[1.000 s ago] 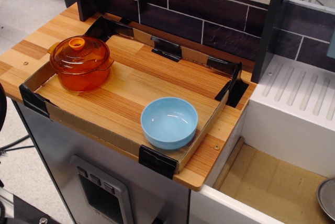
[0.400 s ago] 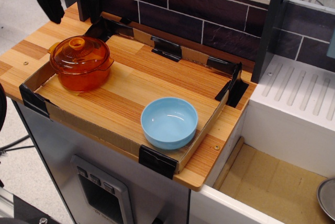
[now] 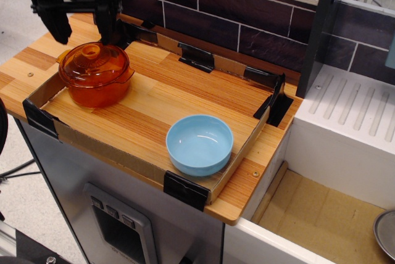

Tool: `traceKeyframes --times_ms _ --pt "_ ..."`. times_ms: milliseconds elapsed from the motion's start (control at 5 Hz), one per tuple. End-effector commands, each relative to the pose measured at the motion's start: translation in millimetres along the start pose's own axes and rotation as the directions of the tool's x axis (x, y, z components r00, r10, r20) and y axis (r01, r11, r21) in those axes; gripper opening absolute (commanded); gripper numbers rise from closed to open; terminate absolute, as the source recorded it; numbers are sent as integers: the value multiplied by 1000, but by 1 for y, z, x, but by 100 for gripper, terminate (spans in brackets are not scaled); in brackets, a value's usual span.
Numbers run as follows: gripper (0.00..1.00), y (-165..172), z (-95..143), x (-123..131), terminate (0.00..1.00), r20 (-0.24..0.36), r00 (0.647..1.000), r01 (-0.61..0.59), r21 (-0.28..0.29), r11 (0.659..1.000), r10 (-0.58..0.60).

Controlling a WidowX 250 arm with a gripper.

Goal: Take lid off pot

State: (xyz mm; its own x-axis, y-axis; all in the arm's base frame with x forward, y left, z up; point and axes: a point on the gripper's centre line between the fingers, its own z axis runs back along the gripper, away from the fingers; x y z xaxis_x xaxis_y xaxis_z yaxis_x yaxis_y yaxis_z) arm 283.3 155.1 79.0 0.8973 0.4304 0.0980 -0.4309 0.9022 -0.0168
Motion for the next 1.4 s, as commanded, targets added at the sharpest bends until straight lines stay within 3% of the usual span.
traceKeyframes --times_ms 0,400,600,800,1000,1200 --pt "100 -9 -7 1 0 36 999 -1 20 1000 0" --pt "100 -7 -14 6 0 43 999 -25 13 1000 25" --pt "0 -5 -10 10 0 33 998 -55 -7 998 55" --pt "0 2 -7 15 0 68 994 -86 -2 996 86" --pt "0 10 3 21 0 55 994 -94 6 996 93" --pt "0 2 35 26 0 22 994 -104 -39 994 105"
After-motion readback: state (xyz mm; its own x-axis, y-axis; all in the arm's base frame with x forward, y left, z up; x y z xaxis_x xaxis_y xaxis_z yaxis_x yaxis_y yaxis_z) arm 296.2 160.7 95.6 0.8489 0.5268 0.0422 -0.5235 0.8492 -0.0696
